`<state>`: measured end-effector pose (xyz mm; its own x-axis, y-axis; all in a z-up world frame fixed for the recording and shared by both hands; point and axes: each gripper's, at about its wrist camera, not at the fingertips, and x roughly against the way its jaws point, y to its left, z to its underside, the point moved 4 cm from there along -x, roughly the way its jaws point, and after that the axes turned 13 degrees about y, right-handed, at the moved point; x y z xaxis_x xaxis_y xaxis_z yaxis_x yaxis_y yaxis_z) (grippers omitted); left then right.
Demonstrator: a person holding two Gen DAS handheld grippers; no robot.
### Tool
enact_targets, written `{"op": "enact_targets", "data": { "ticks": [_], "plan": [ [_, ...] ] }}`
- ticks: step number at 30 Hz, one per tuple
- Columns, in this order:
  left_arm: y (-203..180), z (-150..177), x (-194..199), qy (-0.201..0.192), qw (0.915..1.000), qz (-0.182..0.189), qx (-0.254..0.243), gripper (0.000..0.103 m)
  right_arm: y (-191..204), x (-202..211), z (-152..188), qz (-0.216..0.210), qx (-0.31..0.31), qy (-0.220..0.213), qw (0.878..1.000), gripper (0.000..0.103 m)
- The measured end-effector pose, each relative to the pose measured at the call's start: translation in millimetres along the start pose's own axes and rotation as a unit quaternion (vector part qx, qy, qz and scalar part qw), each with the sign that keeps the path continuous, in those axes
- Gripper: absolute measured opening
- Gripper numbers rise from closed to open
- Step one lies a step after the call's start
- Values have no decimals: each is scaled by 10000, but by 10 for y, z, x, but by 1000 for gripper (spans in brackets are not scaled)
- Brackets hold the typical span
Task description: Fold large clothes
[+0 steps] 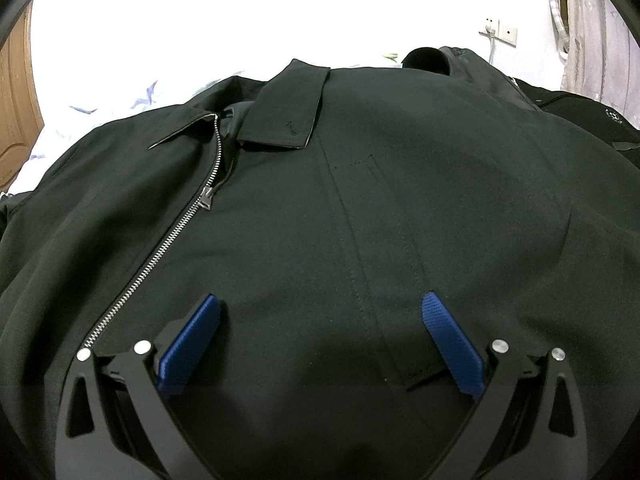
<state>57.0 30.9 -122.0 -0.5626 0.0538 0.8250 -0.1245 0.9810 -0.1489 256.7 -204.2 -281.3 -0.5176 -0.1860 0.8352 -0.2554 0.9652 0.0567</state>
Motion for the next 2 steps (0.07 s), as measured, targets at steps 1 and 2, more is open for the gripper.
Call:
{"op": "enact_targets", "data": {
  "ticks": [1,2],
  "plan": [
    [33,3,16,-9,10000,12,7,97,-1,0,1,0,0,0,10000,99],
    [71,8,37,-18,10000,42,-12,97,-1,0,0,-1,0,0,10000,99]
  ]
}}
